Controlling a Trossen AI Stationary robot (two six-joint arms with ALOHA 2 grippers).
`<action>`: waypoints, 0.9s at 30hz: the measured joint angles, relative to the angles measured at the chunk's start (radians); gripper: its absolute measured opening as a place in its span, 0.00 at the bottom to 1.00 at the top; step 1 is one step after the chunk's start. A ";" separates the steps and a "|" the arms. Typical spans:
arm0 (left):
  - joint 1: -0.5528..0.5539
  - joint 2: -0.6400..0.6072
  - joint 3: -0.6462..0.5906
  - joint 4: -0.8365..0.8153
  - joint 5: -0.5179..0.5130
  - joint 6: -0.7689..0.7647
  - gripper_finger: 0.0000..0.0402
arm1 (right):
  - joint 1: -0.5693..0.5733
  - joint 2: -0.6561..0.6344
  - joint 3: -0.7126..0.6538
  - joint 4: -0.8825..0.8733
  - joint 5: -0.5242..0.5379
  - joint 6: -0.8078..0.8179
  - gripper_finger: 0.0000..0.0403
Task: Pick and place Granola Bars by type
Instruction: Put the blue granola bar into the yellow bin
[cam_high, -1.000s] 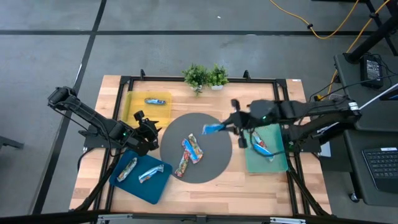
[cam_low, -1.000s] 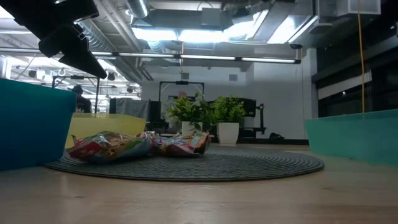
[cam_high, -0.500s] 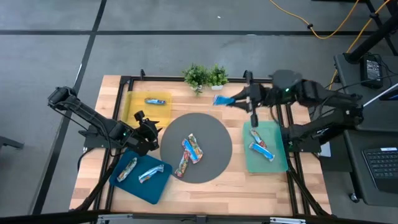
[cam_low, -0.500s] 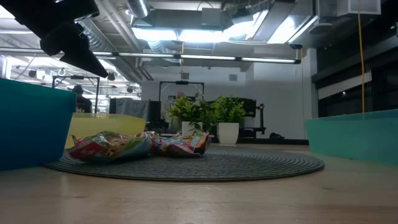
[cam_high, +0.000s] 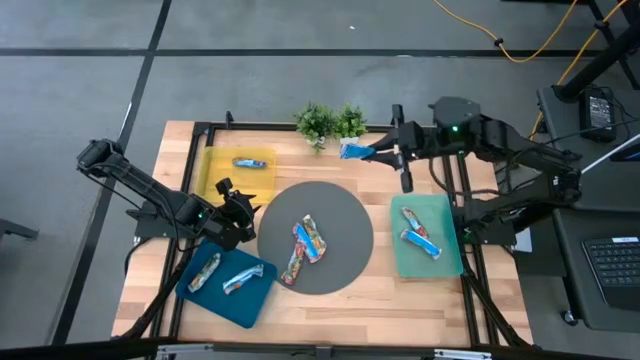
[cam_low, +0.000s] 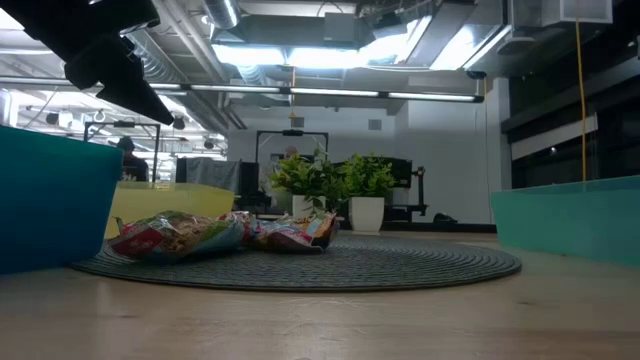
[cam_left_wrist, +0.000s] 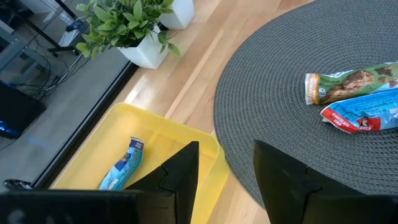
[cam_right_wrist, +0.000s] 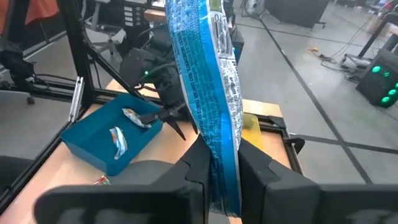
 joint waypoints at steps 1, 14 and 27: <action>0.000 0.000 0.000 0.000 0.000 0.000 0.36 | -0.012 0.007 0.000 0.002 -0.017 0.000 0.13; 0.000 0.000 0.000 0.006 -0.003 0.000 0.36 | -0.163 0.131 -0.001 0.103 -0.257 -0.001 0.13; 0.000 0.000 0.000 0.008 -0.009 0.000 0.36 | -0.246 0.278 0.106 0.152 -0.385 0.000 0.13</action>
